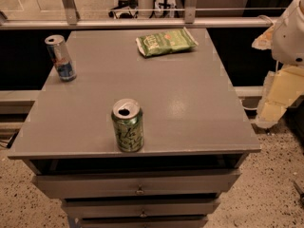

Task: Knock green can over

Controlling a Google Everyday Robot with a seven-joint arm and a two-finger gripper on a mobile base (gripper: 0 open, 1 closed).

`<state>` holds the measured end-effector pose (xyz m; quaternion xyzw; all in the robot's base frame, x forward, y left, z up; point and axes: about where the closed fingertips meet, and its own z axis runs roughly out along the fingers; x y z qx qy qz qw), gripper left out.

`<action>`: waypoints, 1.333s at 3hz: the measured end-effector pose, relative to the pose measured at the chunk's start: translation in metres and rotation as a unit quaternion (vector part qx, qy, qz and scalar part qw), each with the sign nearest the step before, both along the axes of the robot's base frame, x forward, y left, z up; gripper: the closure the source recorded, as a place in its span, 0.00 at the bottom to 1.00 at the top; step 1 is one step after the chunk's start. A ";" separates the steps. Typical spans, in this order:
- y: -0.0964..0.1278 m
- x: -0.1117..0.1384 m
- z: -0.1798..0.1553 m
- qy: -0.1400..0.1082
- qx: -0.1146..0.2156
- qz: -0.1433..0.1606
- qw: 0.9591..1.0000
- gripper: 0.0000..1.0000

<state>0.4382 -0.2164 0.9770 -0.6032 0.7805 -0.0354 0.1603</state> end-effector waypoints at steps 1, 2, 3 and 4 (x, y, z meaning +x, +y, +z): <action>0.000 0.000 0.000 0.000 0.000 0.000 1.000 0.00; 0.011 -0.001 -0.022 -0.003 0.045 -0.006 0.999 0.00; 0.028 -0.001 -0.037 -0.009 0.093 -0.005 0.996 0.00; 0.073 0.000 -0.057 -0.023 0.182 0.009 0.983 0.00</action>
Offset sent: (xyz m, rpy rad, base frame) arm 0.0018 0.0137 -0.0429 0.1588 0.0067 -0.0284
